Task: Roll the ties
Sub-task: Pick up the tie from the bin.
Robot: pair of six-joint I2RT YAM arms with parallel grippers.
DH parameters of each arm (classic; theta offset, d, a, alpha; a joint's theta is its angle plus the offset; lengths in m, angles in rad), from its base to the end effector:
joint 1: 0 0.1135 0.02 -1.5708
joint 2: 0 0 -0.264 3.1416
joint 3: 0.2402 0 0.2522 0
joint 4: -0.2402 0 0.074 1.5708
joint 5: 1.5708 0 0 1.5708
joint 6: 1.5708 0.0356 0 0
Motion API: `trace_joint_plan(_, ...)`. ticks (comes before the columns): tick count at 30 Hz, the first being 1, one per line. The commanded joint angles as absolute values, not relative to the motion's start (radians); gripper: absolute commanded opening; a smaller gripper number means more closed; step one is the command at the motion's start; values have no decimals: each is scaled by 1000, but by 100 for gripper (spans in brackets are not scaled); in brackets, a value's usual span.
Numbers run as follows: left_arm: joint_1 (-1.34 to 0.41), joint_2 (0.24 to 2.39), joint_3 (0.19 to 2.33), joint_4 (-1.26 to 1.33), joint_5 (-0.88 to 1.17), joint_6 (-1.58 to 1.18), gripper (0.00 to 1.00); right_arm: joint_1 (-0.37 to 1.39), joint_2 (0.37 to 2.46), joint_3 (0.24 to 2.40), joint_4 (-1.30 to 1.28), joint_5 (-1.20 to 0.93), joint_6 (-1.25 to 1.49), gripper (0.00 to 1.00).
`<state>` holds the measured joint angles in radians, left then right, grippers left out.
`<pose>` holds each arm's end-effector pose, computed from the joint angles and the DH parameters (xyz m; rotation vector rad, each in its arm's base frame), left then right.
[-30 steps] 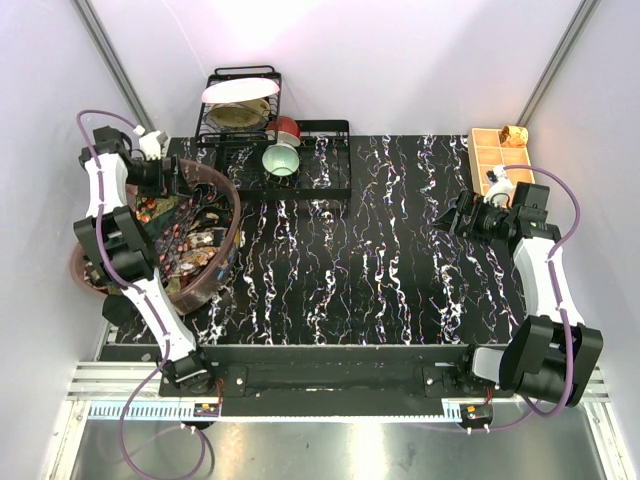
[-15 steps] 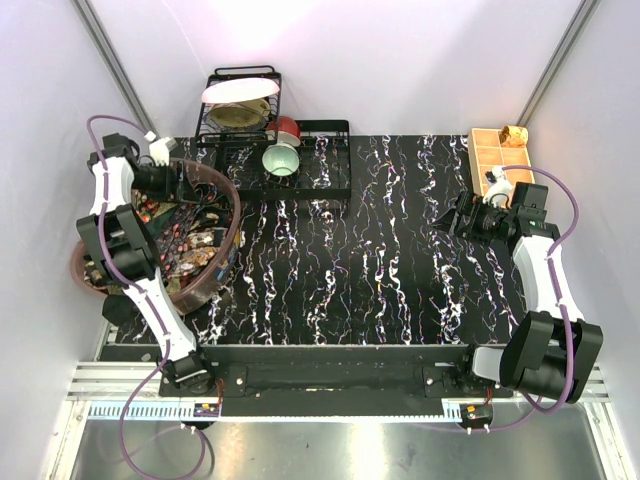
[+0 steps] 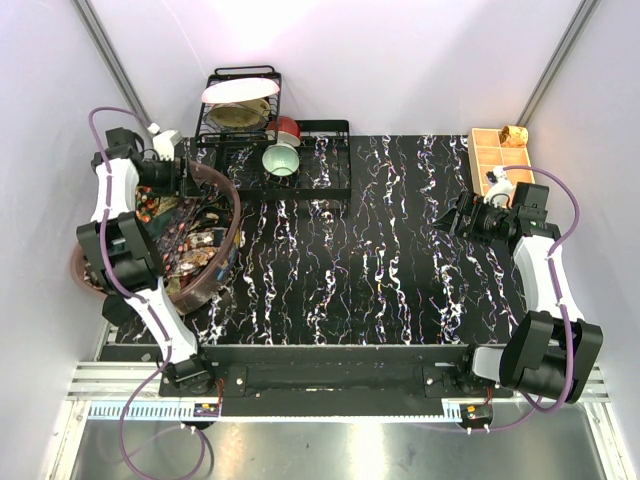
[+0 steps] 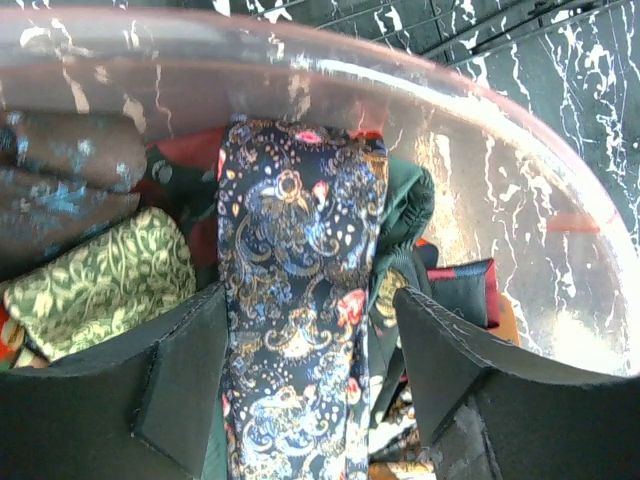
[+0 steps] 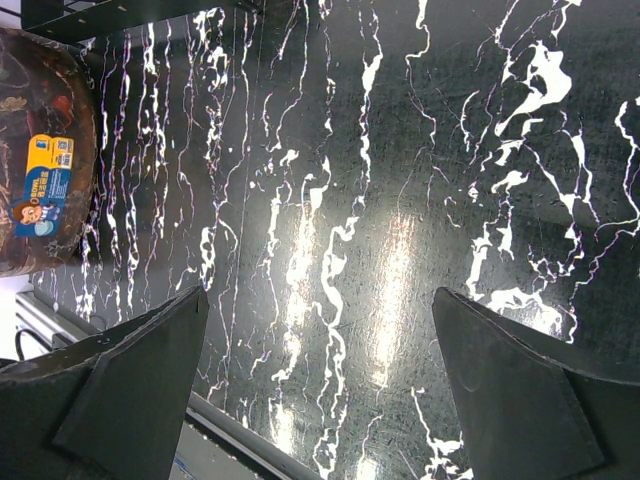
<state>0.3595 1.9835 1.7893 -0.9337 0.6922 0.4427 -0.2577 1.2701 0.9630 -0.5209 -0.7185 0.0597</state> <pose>0.4023 0.1269 0.2753 0.2961 2.4025 -0.5890 0.2590 -0.0440 0.2745 0.0305 2.2612 0.7501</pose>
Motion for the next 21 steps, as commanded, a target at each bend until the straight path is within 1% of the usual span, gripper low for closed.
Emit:
trace_joint_plan(1,351,2028,1861,-910,669,428,70,-265,1262,996,-520,-716,46,100)
trace_joint_plan(8,344,2062,1858,-911,598,443,72,-268,1269,1000,-520,-716,46,100)
trace_joint_plan(11,342,2057,1842,-914,595,456,68,-270,1270,1003,-520,-718,49,100)
trace_joint_plan(12,344,2056,1844,-913,601,456,59,-270,1269,1003,-520,-718,51,100)
trace_joint_plan(14,345,2043,1845,-911,607,451,49,-270,1269,1003,-519,-718,51,100)
trace_joint_plan(15,345,2037,1847,-908,618,448,39,-271,1269,1003,-520,-718,52,100)
trace_joint_plan(17,345,2005,1841,-894,621,443,29,-272,1264,1003,-519,-719,52,100)
trace_joint_plan(18,345,1991,1836,-887,617,439,27,-270,1264,1002,-518,-721,51,100)
trace_joint_plan(19,345,1976,1827,-867,615,436,21,-271,1262,1002,-518,-722,52,100)
trace_joint_plan(20,345,1944,1812,-858,618,436,17,-272,1262,1002,-518,-723,51,100)
trace_joint_plan(21,344,1927,1803,-850,621,436,14,-272,1262,1003,-517,-724,52,100)
